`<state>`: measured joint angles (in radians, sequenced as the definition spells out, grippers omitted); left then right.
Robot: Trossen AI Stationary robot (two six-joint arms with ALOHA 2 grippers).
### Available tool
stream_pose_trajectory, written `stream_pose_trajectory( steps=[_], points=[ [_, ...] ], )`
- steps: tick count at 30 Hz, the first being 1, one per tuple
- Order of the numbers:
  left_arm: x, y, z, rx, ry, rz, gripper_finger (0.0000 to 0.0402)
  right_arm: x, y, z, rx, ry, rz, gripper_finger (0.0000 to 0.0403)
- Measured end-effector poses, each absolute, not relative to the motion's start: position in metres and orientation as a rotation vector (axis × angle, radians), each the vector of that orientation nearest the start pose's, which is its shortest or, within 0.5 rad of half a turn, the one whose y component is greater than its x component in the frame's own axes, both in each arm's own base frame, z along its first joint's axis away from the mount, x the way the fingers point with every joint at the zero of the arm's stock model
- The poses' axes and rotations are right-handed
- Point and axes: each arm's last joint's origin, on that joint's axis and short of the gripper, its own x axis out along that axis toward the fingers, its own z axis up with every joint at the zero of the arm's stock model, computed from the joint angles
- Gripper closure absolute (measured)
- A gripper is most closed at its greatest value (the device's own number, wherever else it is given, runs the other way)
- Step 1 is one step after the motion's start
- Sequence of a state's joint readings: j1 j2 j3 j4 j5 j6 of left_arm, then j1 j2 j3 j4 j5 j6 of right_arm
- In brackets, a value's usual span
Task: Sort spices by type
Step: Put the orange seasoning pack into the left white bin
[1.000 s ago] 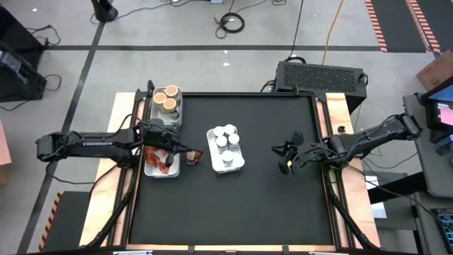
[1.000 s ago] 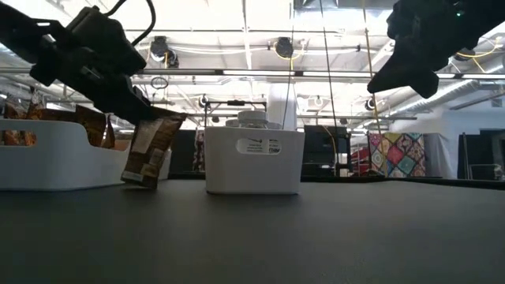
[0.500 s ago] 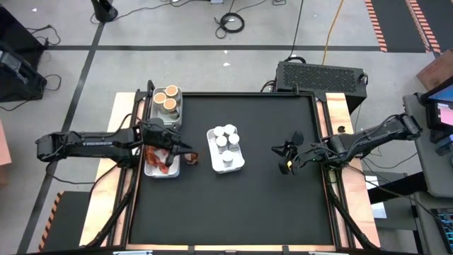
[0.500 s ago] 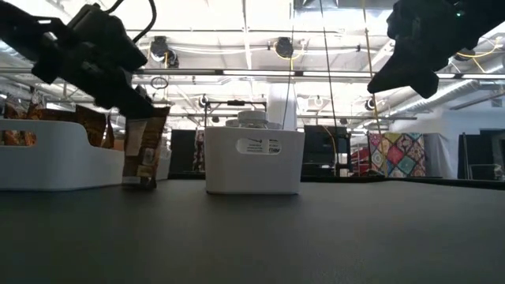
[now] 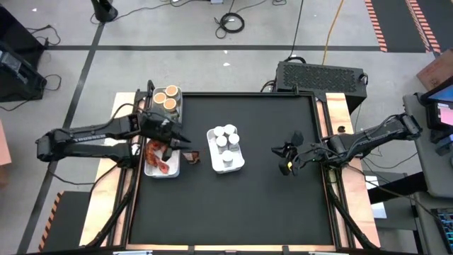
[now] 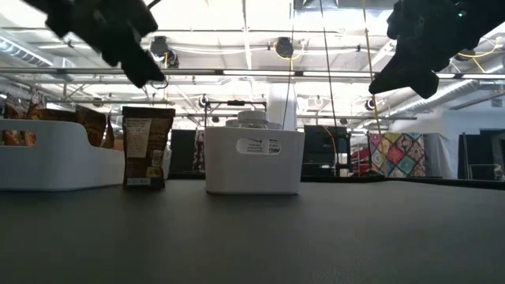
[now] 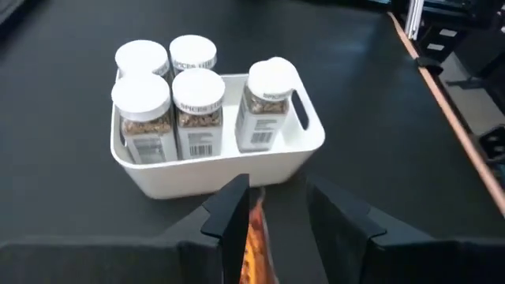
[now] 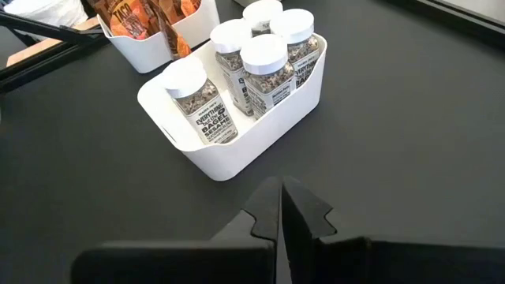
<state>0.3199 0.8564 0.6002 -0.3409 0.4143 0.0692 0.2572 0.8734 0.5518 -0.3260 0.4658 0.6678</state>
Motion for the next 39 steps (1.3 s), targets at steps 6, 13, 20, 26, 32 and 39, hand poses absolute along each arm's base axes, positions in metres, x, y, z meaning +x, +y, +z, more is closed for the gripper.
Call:
stream_pose_trajectory(
  steps=[6,13,20,26,32,39],
  points=[
    [0.175,0.045,0.273,-0.232,0.721,-0.078,0.0272,0.174,0.032,0.229,0.412,0.511,-0.390,0.0403],
    [0.198,0.039,0.253,-0.175,0.870,-0.107,0.0272,0.174,0.032,0.229,0.418,0.505,-0.389,0.0403],
    [0.216,0.029,0.245,-0.097,0.948,-0.100,0.0271,0.174,0.032,0.229,0.409,0.506,-0.387,0.0403],
    [0.226,0.027,0.266,-0.031,0.886,-0.097,0.0271,0.174,0.033,0.229,0.411,0.508,-0.385,0.0403],
    [0.231,0.032,0.290,0.056,0.824,0.038,0.0271,0.174,0.033,0.229,0.406,0.517,-0.366,0.0403],
    [0.231,0.031,0.292,0.039,0.822,0.003,0.0252,0.174,0.033,0.229,0.405,0.518,-0.364,0.0403]
  ],
)
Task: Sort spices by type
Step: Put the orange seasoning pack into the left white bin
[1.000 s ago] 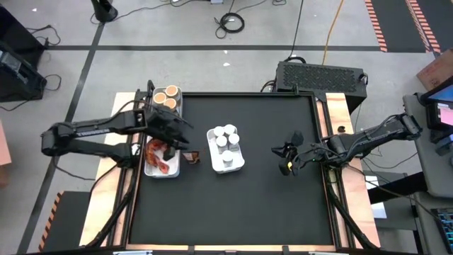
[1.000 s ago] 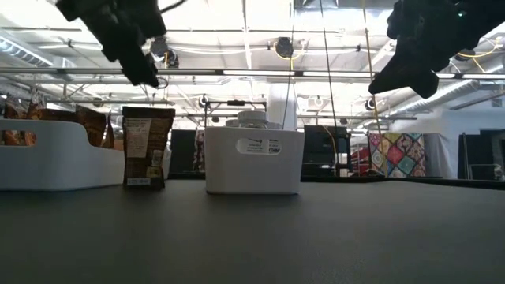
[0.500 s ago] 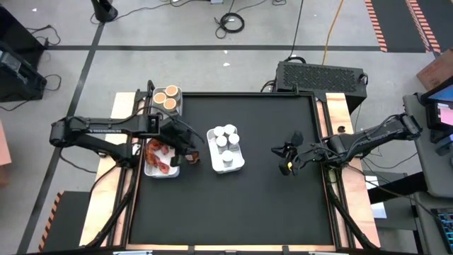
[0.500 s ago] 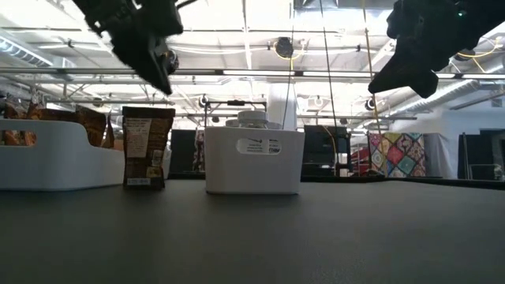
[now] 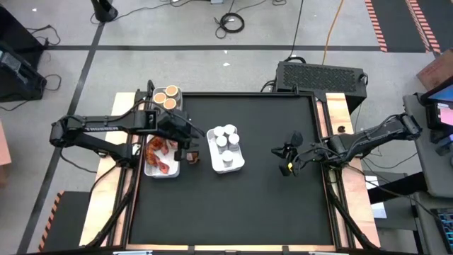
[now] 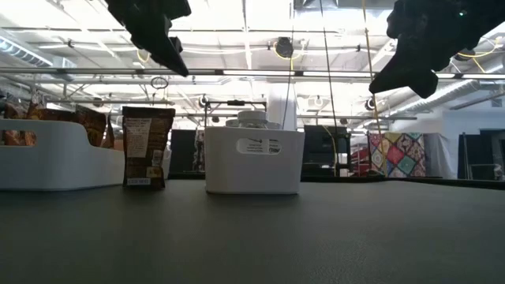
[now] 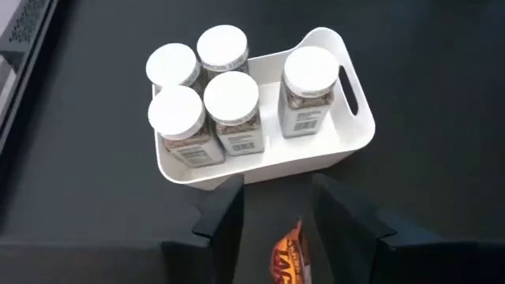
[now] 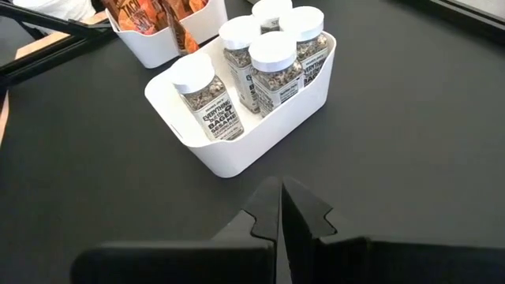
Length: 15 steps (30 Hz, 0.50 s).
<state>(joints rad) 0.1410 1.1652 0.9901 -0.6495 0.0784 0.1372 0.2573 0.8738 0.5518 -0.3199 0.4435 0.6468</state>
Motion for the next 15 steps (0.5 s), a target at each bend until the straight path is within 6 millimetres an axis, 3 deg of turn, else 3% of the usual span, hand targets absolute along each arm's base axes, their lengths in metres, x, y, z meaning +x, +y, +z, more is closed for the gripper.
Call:
stream_pose_trajectory(
  steps=[8,15],
  points=[
    [0.2307,0.0306,0.2911,0.017,0.828,0.015,0.0157,0.1745,0.0331,0.2291,0.404,0.518,-0.363,0.0403],
    [0.2235,0.0270,0.2850,-0.018,0.923,-0.039,0.0144,0.1745,0.0330,0.2291,0.404,0.518,-0.364,0.0403]
  ],
)
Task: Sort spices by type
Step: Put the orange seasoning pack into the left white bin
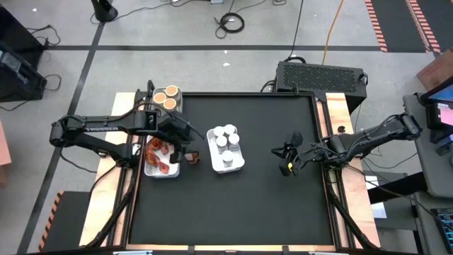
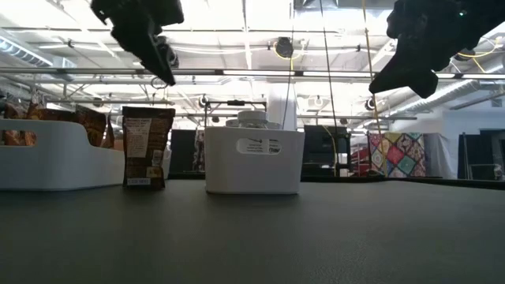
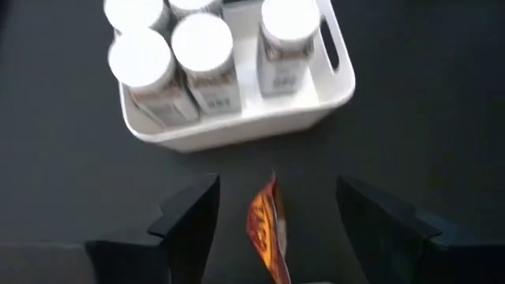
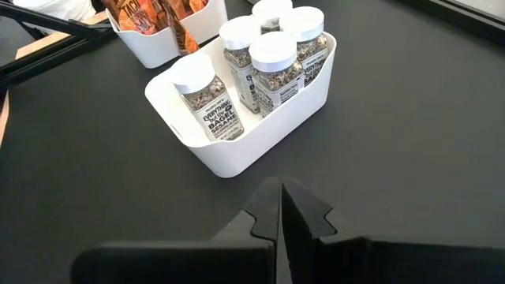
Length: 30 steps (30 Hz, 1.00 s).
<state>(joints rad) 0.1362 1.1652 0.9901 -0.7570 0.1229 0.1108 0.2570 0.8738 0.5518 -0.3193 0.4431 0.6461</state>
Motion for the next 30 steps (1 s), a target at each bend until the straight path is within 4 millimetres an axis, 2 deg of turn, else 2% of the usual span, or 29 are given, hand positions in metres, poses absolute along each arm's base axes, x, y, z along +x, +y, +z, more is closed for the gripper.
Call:
stream_pose_trajectory(
  steps=[5,9,17,23,26,30],
  points=[
    [0.227,0.023,0.277,-0.006,0.984,-0.057,0.0144,0.175,0.033,0.229,0.404,0.517,-0.364,0.0403],
    [0.234,0.025,0.264,0.050,1.076,-0.032,0.0144,0.175,0.033,0.229,0.404,0.515,-0.366,0.0403],
    [0.254,0.024,0.230,0.007,1.221,-0.101,0.0144,0.175,0.033,0.229,0.407,0.515,-0.367,0.0403],
    [0.258,0.025,0.219,-0.009,1.283,-0.118,0.0145,0.175,0.033,0.229,0.397,0.517,-0.365,0.0403],
    [0.256,0.024,0.217,-0.013,1.308,-0.120,0.0166,0.174,0.033,0.229,0.389,0.518,-0.362,0.0403],
    [0.256,0.025,0.217,0.010,1.315,-0.105,0.0247,0.174,0.033,0.229,0.383,0.519,-0.362,0.0403]
  ],
)
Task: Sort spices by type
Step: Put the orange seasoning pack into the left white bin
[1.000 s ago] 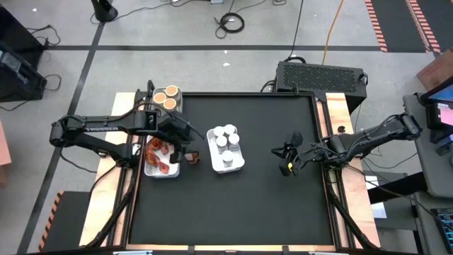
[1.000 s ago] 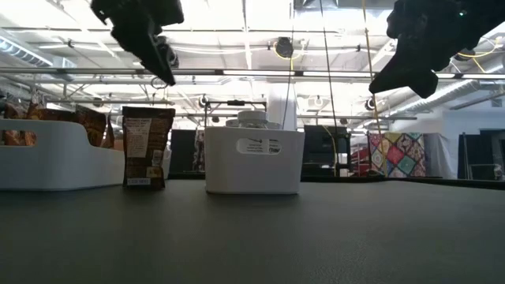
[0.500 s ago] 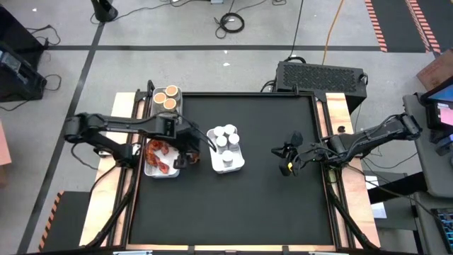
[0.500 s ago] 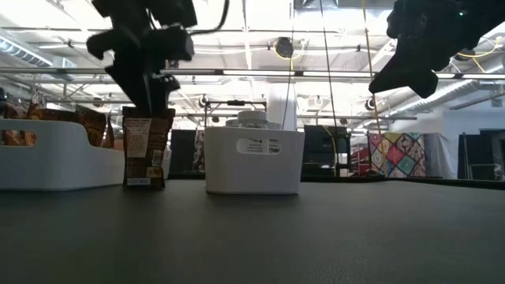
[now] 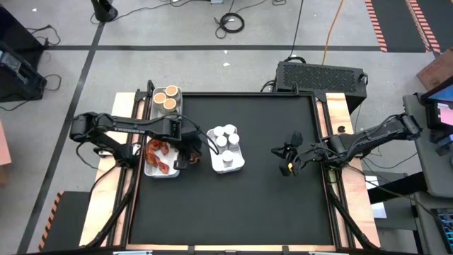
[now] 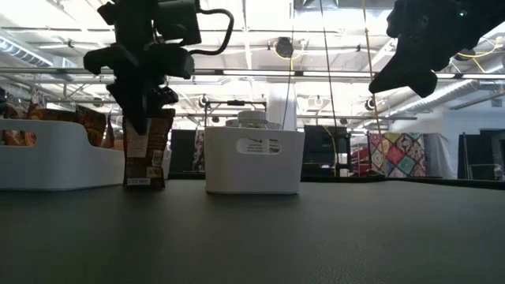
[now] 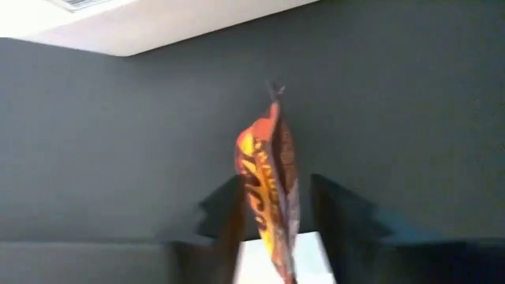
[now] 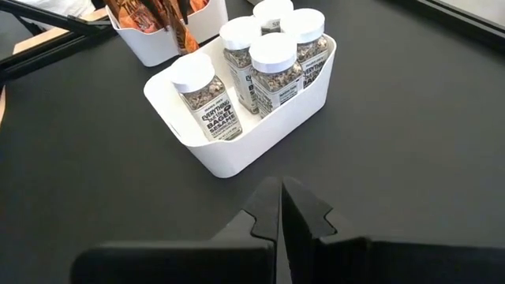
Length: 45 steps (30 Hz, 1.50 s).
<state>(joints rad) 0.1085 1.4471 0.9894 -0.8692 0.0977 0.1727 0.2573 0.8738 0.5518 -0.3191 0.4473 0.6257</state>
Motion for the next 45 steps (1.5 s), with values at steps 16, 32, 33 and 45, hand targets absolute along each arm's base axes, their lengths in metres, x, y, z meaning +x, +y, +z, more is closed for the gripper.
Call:
stream_pose_trajectory(
  steps=[16,32,33,45],
  points=[
    [0.234,0.018,0.270,0.300,1.302,-0.268,0.0399,0.174,0.033,0.229,0.373,0.520,-0.360,0.0403],
    [0.193,0.008,0.296,0.546,1.351,-0.522,0.0401,0.175,0.033,0.229,0.374,0.518,-0.364,0.0403],
    [0.193,0.008,0.292,0.544,1.363,-0.529,0.0401,0.175,0.033,0.229,0.380,0.517,-0.365,0.0403],
    [0.185,0.004,0.252,0.516,1.352,-0.573,0.0401,0.175,0.033,0.229,0.382,0.517,-0.366,0.0403]
  ],
)
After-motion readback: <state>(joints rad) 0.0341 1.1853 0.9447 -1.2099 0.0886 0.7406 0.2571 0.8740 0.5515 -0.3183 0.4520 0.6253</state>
